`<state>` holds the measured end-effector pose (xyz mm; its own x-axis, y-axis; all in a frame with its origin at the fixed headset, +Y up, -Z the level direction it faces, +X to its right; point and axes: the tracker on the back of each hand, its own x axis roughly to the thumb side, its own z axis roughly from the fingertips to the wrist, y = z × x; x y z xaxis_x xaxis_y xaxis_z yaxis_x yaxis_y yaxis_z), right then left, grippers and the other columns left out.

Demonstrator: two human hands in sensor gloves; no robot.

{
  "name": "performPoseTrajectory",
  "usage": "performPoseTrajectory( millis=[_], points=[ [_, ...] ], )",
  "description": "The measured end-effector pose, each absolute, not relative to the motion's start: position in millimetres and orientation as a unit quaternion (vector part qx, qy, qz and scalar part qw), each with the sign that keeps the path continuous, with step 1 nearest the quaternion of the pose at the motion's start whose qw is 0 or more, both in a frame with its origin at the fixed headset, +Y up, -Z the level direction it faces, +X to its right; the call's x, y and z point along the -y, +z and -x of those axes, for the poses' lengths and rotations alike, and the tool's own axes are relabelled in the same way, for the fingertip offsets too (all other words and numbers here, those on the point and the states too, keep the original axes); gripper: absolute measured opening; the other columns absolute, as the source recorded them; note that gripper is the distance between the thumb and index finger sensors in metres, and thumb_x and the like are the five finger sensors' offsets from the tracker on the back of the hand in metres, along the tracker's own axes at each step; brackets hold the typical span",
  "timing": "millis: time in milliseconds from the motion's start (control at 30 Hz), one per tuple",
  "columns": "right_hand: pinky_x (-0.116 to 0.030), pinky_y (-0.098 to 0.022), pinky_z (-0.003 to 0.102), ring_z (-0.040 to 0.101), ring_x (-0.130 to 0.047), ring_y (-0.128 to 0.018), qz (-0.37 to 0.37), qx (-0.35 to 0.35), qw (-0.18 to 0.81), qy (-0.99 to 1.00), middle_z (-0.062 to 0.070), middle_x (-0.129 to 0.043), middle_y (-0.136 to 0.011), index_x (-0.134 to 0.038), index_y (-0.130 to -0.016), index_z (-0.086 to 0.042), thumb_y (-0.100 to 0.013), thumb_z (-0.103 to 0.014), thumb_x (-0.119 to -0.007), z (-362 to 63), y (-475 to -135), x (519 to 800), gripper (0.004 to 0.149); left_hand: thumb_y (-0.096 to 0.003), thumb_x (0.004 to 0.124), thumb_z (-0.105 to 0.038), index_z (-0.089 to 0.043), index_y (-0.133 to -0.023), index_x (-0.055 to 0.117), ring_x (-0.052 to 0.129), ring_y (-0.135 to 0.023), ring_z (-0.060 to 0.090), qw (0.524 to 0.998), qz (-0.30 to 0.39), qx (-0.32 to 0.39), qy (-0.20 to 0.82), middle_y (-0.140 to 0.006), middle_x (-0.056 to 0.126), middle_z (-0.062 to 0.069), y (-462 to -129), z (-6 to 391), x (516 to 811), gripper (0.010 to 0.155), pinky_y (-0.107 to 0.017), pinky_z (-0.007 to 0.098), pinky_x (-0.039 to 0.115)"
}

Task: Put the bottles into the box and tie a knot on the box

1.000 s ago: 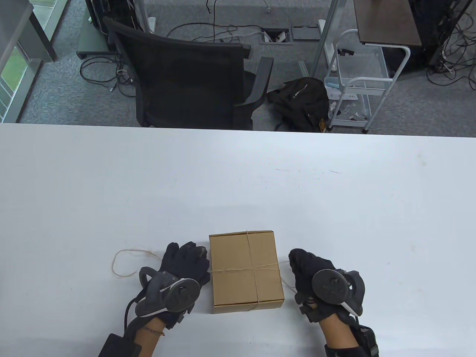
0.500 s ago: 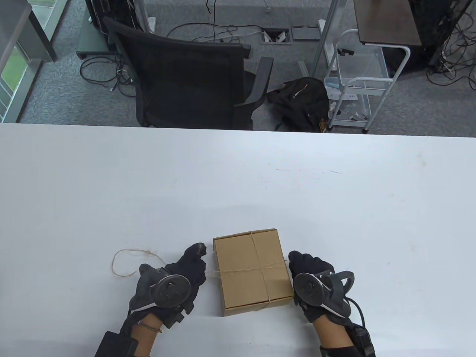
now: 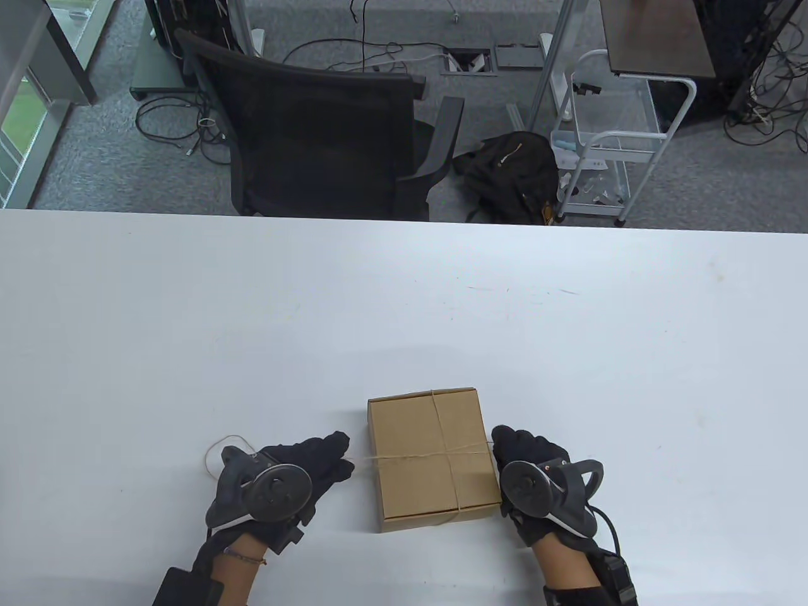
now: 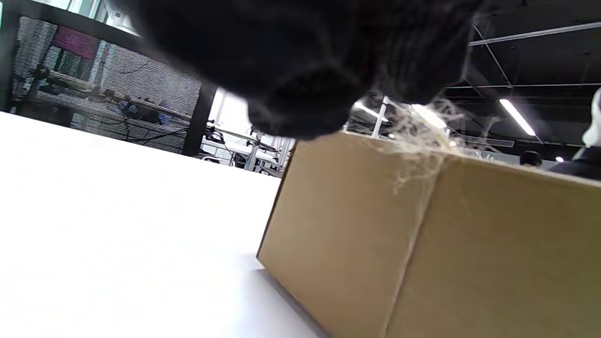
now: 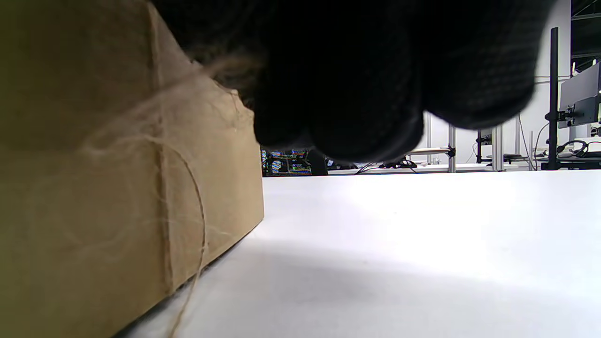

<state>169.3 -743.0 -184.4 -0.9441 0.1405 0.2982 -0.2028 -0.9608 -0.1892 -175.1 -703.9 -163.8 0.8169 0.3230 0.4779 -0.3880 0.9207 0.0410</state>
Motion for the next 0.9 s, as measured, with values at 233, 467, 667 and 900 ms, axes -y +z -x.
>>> performPoseTrajectory(
  millis=[233,467,667,900],
  points=[
    [-0.085,-0.037,0.052,0.029,-0.098,-0.041,-0.144,0.11,0.082,0.98,0.015,-0.098,-0.057,-0.084,-0.08,-0.005,-0.045,-0.023,-0.076,-167.5,-183.9,743.8,0.04,-0.0492,0.083,-0.043,-0.012,-0.096,0.083,0.101,-0.002,0.013,0.956,-0.035,0.143,0.253,-0.045,0.111,0.004,-171.3,194.6,711.4,0.056,0.0,0.027,0.088],
    [-0.085,-0.037,0.052,0.029,-0.098,-0.042,-0.146,0.114,0.072,0.98,0.015,-0.098,-0.057,-0.084,-0.08,-0.005,-0.045,-0.023,-0.076,-163.8,-183.5,743.4,0.04,-0.0457,0.093,-0.042,-0.017,-0.091,0.093,0.103,-0.003,0.012,0.943,0.199,0.206,0.172,-0.049,0.113,0.006,-178.6,164.8,732.3,0.051,-0.001,0.025,0.09],
    [-0.085,-0.037,0.052,0.029,-0.098,-0.041,-0.144,0.118,0.068,0.98,0.016,-0.098,-0.056,-0.084,-0.08,-0.005,-0.045,-0.023,-0.076,-160.6,-184.2,742.7,0.04,-0.0422,0.097,-0.045,-0.016,-0.082,0.1,0.105,-0.004,0.012,0.844,0.314,0.307,0.307,-0.046,0.114,0.004,-169.8,147.8,720.4,0.05,-0.001,0.025,0.091],
    [-0.085,-0.037,0.052,0.029,-0.099,-0.041,-0.177,0.116,0.052,0.976,0.015,-0.099,-0.056,-0.085,-0.08,-0.005,-0.045,-0.023,-0.077,-140.7,-180.7,742.1,0.04,-0.0472,0.084,-0.054,-0.016,-0.089,0.095,0.104,-0.006,0.012,0.729,0.282,0.362,0.507,-0.047,0.112,0.005,-169.0,140.6,714.3,0.057,-0.003,0.025,0.09]
  ],
)
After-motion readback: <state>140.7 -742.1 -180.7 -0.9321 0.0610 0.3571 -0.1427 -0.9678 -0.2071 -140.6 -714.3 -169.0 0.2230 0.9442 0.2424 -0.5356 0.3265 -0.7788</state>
